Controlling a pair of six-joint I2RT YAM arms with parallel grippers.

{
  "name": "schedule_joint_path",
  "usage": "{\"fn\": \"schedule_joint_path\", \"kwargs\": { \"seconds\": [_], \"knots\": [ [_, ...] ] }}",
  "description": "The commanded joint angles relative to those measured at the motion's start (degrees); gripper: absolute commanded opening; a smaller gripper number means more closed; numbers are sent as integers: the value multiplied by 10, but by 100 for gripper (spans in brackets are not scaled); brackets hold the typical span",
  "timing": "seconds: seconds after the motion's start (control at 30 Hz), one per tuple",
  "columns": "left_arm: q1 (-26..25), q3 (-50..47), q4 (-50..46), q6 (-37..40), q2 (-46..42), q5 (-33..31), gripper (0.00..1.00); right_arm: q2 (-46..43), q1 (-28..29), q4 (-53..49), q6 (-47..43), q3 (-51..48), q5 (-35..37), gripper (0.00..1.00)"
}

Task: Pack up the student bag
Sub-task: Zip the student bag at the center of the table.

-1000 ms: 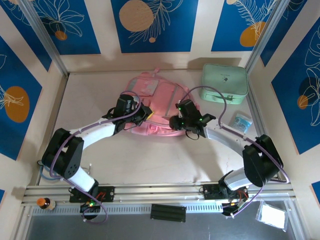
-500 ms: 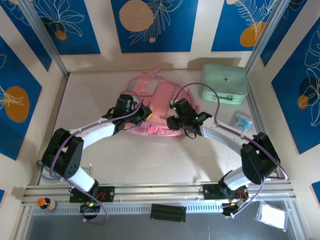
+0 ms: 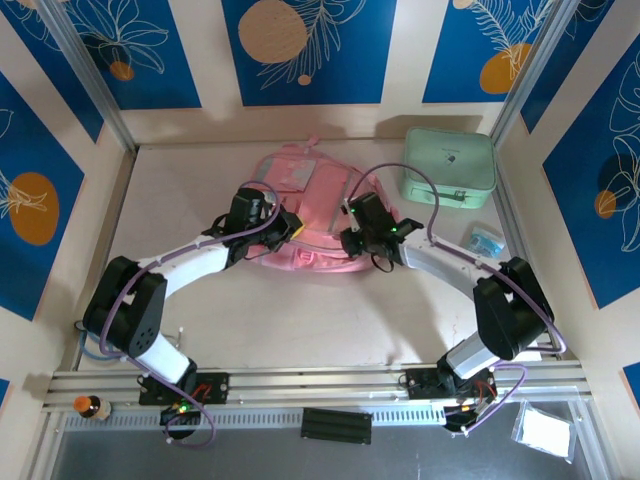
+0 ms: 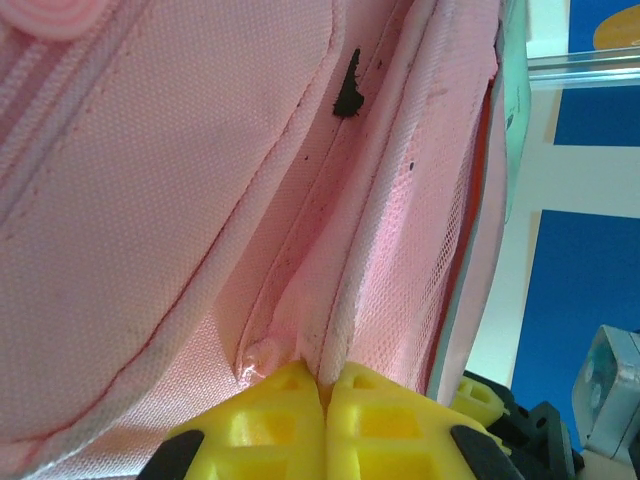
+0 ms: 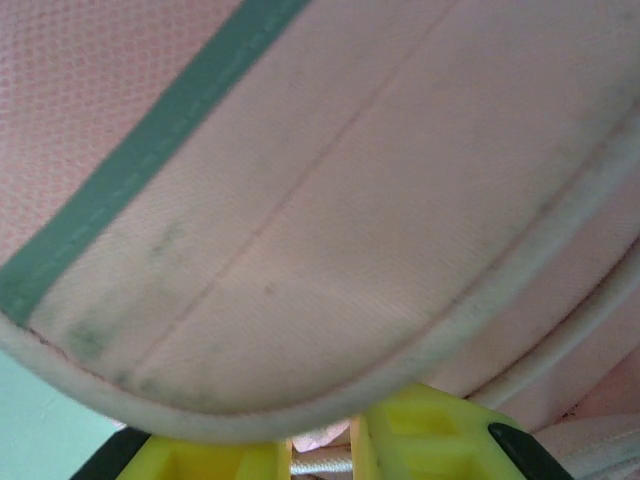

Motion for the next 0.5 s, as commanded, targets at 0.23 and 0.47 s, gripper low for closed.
{"fn": "schedule_joint_path", "kwargs": {
  "seconds": [0.23, 0.47],
  "knots": [
    [34, 1, -14, 28, -11, 6, 0, -6, -8, 13, -50, 9, -10, 9],
    [68, 19, -64, 68, -16, 11, 0, 0, 14, 22, -75, 16, -23, 0]
  ]
}}
